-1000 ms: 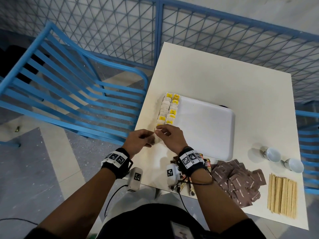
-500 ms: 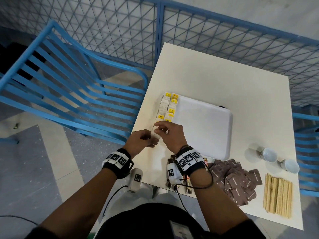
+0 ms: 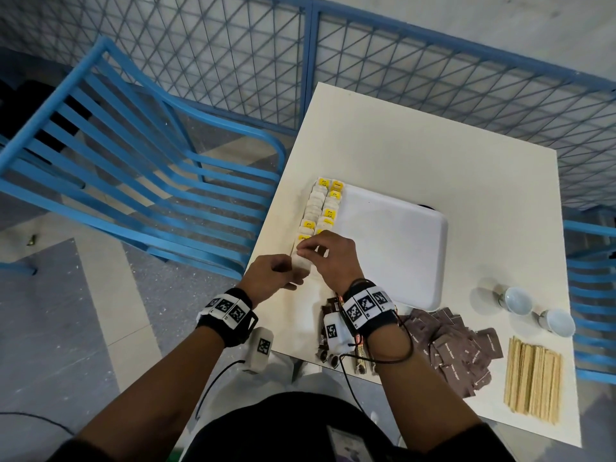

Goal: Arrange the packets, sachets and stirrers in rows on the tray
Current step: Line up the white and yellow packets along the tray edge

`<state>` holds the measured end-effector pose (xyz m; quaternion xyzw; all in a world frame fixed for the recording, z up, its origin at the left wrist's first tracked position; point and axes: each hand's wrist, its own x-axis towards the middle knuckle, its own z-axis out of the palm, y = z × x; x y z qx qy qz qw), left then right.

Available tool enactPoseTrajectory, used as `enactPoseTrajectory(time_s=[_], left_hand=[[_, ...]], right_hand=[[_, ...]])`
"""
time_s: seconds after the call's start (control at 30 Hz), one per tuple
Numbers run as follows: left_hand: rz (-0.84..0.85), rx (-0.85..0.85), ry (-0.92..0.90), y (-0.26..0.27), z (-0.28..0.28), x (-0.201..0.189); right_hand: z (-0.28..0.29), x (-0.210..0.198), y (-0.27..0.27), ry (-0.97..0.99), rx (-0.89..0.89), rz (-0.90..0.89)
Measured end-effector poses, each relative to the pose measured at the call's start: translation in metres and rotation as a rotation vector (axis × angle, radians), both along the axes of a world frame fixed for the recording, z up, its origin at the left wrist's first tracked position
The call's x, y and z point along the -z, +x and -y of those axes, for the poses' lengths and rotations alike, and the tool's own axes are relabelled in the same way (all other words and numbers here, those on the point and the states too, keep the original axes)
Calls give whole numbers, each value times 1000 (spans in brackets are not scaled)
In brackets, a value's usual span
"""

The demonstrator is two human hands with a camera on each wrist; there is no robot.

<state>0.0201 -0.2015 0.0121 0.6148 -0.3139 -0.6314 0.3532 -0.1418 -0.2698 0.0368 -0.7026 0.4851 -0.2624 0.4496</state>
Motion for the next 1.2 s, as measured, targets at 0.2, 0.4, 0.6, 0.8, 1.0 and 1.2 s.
enactPoseTrajectory(time_s=[0.2, 0.4, 0.6, 0.8, 1.0, 1.2], left_hand=[[-1, -3, 13, -1, 0, -2], [0, 9, -5, 1, 2, -2], [16, -50, 2, 3, 7, 4], [45, -24, 42, 3, 12, 11], [186, 41, 55, 7, 15, 18], [248, 77, 61, 14, 21, 20]], right_hand=[[3, 4, -1, -23, 3, -1], [7, 5, 0, -16, 9, 25], [7, 4, -2, 131, 92, 7], [3, 22, -10, 289, 25, -198], [4, 46, -17, 330, 235, -210], [2, 60, -24, 347, 255, -363]])
